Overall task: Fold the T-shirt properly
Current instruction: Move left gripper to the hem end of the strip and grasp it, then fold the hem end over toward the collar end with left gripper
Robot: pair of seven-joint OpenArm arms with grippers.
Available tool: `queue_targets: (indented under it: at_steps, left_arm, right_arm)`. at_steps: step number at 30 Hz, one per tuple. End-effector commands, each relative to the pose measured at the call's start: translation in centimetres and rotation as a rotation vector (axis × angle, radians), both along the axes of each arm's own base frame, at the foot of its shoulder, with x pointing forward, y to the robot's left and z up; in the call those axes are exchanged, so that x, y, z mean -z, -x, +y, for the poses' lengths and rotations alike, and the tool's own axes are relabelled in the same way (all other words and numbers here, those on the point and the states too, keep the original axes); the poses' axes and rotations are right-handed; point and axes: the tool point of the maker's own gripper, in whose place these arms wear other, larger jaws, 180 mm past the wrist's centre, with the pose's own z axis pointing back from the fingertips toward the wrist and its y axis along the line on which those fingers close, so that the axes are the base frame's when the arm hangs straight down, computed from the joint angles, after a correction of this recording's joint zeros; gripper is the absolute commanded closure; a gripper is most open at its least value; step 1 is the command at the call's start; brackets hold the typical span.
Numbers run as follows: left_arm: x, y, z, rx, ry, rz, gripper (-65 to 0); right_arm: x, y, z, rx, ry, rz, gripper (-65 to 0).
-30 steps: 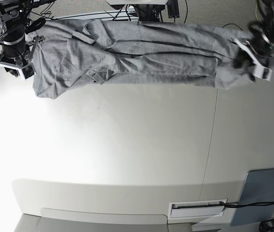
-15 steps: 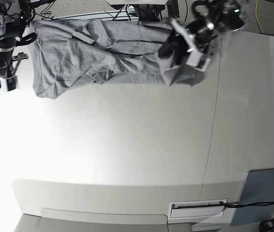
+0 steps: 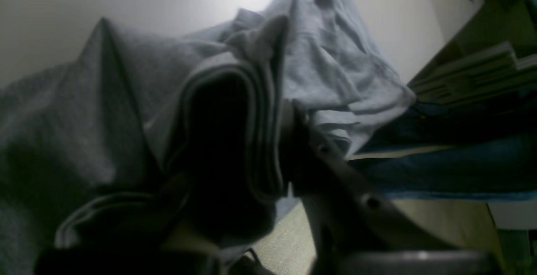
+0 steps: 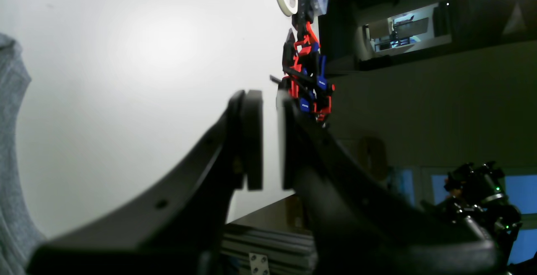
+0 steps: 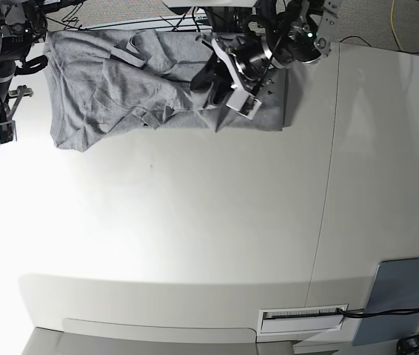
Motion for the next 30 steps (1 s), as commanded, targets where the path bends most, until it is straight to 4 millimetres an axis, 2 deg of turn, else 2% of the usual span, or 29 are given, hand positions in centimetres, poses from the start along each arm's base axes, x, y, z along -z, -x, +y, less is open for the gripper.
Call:
queue_targets:
  at_steps: [1, 5, 9, 10, 13, 16, 21, 26, 28, 30]
  left_arm:
    - [-1.5, -0.3, -0.8, 0.008, 0.051, -0.039, 0.0]
    - [-2.7, -0.3, -2.6, 0.042, 0.090, -0.060, 0.0]
    - [-4.6, -0.7, -4.5, 0.081, 0.147, -0.118, -29.0]
    - [-5.1, -0.8, -5.0, 0.095, 0.161, -0.132, -33.0]
    - [-6.1, -0.9, -5.9, 0.114, 0.190, -0.157, -33.6]
    - [-6.2, -1.1, -5.9, 0.116, 0.186, -0.162, -33.6]
    - [-4.2, -1.1, -4.0, 0.143, 0.081, -0.130, -33.6]
    - [-1.2, -3.2, 1.1, -0.023, -0.069, -0.106, -33.6]
    - [0.0, -3.3, 3.0, -0.082, -0.129, -0.078, -33.6]
    - [0.9, -2.8, 3.8, -0.105, -0.157, -0.050, -33.6]
  right_arm:
    - [-1.4, -0.5, 0.0, -0.017, 0.036, -0.042, -7.1]
    - [-1.4, -0.5, 0.0, -0.018, 0.036, -0.043, -7.1]
    - [-1.4, -0.5, 0.1, -0.021, 0.036, -0.044, -7.1]
    - [-1.4, -0.5, 0.1, -0.022, 0.036, -0.044, -7.1]
    - [-1.2, -0.6, 0.3, -0.030, 0.022, -0.043, -7.1]
    - [-1.2, -0.7, 0.3, -0.035, 0.016, -0.043, -7.1]
    - [-0.8, -0.6, 0.0, -0.026, 0.019, -0.032, -7.1]
    - [0.6, -0.3, -1.4, 0.012, 0.032, 0.010, -7.1]
    - [1.3, -0.1, -2.1, 0.029, 0.038, 0.030, -7.1]
    - [1.8, 0.1, -2.7, 0.044, 0.044, 0.047, -7.1]
